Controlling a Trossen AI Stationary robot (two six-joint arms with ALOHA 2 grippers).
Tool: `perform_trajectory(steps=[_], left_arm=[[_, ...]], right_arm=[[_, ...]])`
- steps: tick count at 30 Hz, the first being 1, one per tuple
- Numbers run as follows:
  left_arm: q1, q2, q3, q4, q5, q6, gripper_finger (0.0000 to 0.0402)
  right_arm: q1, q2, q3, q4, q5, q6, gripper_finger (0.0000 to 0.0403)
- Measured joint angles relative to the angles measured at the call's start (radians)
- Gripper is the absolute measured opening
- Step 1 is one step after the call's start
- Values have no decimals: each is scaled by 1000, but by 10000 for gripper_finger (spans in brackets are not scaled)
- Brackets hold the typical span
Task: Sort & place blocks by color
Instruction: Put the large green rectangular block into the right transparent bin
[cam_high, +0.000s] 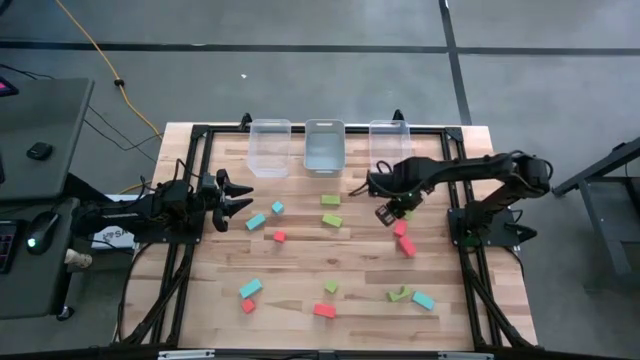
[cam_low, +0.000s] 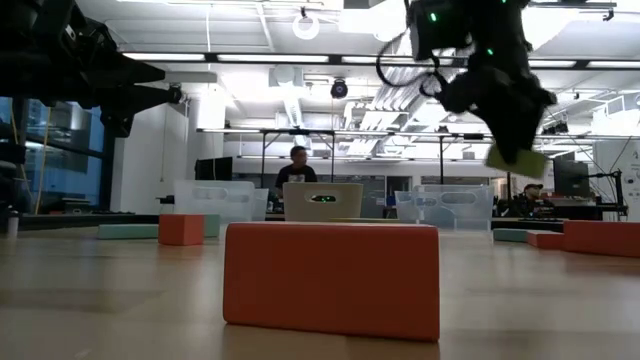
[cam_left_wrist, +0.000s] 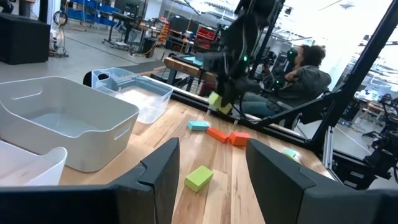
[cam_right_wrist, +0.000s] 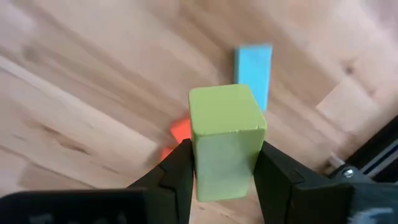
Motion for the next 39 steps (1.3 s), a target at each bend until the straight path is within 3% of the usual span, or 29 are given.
perform_trajectory(steps=[16,28,35,39], left_arm=[[0,0,0,0,0,0,162],[0,0,0,0,0,-62,162],[0,0,0,0,0,-79,162],[0,0,0,0,0,-79,162]], right_arm=[[-86,-4,252,55,258,5,112],[-298,-4,282,349,397,-374,112],[-438,-4,282,564,400,-572,112],[-504,-3,282,629,397,-603,112]])
